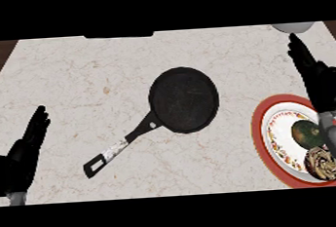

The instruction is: Pick the squash from the plate and place it in the pan

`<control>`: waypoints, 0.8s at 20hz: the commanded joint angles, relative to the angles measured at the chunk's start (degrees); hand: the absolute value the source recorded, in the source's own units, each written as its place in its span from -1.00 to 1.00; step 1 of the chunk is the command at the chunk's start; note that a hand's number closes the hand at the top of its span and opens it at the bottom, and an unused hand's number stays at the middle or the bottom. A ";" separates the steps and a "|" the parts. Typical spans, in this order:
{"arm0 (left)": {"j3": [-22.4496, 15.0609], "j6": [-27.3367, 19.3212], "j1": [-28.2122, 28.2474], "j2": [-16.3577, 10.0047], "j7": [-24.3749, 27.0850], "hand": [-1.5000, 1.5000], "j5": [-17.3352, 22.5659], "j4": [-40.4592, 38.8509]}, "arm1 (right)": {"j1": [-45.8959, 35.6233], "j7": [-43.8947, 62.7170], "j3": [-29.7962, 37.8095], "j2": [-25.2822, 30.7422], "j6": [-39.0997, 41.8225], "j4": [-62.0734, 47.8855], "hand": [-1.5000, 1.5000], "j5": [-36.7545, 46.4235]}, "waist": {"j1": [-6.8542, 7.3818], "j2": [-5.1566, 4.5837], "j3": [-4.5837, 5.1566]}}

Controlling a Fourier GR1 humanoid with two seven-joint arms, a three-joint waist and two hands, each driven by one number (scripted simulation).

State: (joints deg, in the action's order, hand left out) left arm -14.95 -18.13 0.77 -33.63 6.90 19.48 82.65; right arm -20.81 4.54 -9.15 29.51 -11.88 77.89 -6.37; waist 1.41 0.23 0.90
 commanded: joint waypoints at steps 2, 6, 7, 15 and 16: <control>1.46 -1.08 -1.27 -1.17 -3.01 0.00 -0.42 -1.64 | -1.23 -6.83 -2.15 -0.46 17.08 4.14 -1.00 -9.41 | -0.78 -0.34 -1.09; 2.63 -1.79 -1.40 -4.35 -5.72 0.00 -1.37 -4.96 | -3.14 -12.13 -9.82 -5.48 34.67 11.74 -1.00 -19.51 | 1.86 -0.92 -1.76; 1.91 -1.99 1.01 -1.68 -4.88 0.00 -0.01 -4.60 | -0.42 -13.54 8.12 -13.65 12.56 7.04 -1.00 -26.67 | -4.15 -0.72 -4.32; 2.14 -3.77 -2.13 -2.90 -13.17 0.00 -0.46 -5.32 | 9.09 -33.06 10.92 7.02 50.01 -5.06 -1.00 -29.03 | -2.63 -0.79 -1.38; 3.77 0.52 -4.11 -5.40 -13.11 0.00 0.93 -8.39 | 8.62 -37.04 11.07 7.97 53.42 -7.70 -1.00 -26.79 | -2.27 -1.05 -1.24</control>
State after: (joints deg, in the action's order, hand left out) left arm -12.41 -20.09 -1.20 -37.21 -3.82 19.34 76.34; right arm -15.45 -22.89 -1.49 33.59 27.97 76.00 -29.92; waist -1.07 -0.67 -0.48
